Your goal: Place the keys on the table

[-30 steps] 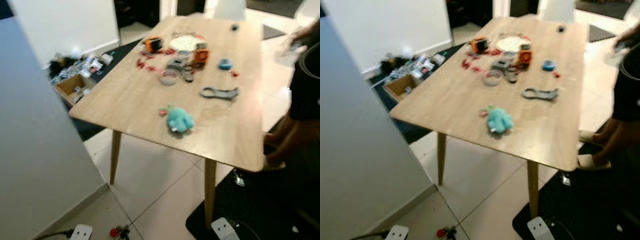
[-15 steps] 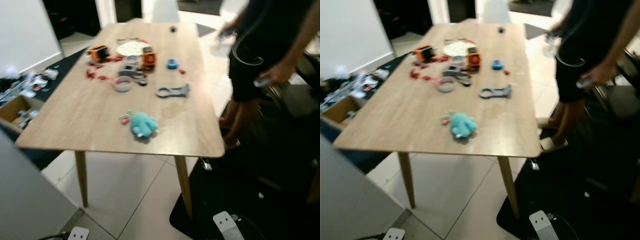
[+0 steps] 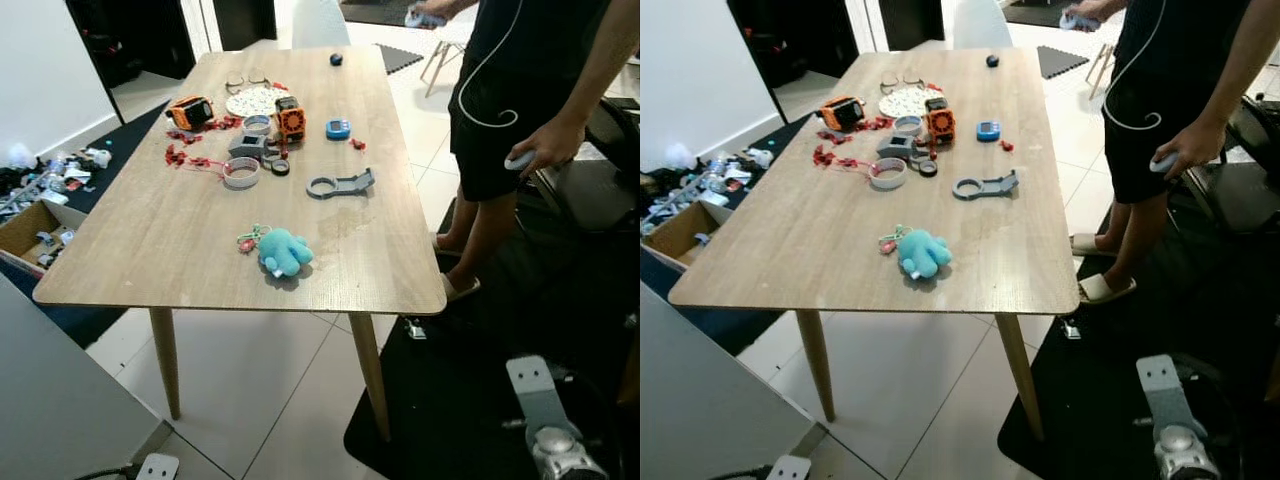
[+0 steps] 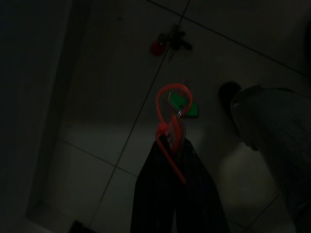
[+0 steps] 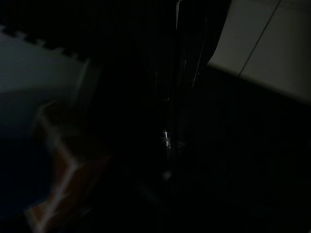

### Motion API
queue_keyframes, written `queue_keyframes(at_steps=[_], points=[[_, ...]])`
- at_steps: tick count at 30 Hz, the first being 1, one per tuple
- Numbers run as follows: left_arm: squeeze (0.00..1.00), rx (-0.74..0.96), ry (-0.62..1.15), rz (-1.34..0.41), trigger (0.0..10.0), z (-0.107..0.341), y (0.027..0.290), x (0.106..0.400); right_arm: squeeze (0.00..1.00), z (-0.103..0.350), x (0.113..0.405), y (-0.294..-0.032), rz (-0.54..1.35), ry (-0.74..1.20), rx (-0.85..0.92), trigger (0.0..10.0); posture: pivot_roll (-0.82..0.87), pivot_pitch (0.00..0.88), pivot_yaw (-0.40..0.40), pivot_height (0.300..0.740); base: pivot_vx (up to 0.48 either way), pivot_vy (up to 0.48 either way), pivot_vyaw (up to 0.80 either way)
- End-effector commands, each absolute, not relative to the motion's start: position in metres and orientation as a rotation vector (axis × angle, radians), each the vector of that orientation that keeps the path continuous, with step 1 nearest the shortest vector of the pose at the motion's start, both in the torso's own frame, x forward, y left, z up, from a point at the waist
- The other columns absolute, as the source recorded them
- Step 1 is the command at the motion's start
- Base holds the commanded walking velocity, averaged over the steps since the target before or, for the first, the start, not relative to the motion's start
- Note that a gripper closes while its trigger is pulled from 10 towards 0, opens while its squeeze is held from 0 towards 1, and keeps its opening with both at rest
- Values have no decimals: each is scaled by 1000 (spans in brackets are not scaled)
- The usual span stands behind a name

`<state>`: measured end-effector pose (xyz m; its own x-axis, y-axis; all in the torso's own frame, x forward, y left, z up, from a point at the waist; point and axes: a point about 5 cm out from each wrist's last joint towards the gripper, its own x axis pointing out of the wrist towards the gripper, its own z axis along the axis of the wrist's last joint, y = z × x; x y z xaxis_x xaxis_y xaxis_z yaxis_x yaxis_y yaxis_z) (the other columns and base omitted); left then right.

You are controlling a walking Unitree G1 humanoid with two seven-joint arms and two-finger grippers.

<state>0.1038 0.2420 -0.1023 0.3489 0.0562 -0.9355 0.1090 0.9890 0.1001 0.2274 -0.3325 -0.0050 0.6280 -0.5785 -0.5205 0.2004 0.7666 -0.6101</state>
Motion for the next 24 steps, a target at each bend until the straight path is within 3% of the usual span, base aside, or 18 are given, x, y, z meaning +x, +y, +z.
queue_keyframes(at_steps=[1,3,4,7,13,15,19,22,24], points=[[0,161,1222,-41,10000,-102,244,101,0,20,248,-341,-527,638,-529,10000,-62,31,81,740,0,0,0],[0,159,1224,-49,10000,-103,243,101,0,49,276,-339,-517,482,-518,10000,-65,26,81,740,0,0,0],[0,159,1224,-49,10000,-103,243,101,0,49,276,-339,-517,482,-518,10000,-65,26,81,740,0,0,0],[0,162,1230,-64,10000,-103,241,100,0,105,319,-327,-469,212,-556,10000,-66,27,83,740,0,0,0],[0,158,1230,-64,10000,-103,240,101,0,159,351,-305,-367,-34,-543,10000,-65,25,82,740,0,0,0],[0,158,1230,-64,10000,-103,240,101,0,159,351,-305,-367,-34,-543,10000,-65,25,82,740,0,0,0],[0,155,1230,-65,10000,-104,239,101,0,181,372,-251,-66,-185,-495,10000,-63,24,81,740,0,0,0],[0,153,1231,-65,10000,-104,239,101,0,182,376,-228,54,-208,-456,10000,-63,24,81,740,0,0,0],[0,154,1235,-69,10000,-104,239,100,0,177,378,-198,206,-213,-452,10000,-63,24,81,740,0,0,0]])
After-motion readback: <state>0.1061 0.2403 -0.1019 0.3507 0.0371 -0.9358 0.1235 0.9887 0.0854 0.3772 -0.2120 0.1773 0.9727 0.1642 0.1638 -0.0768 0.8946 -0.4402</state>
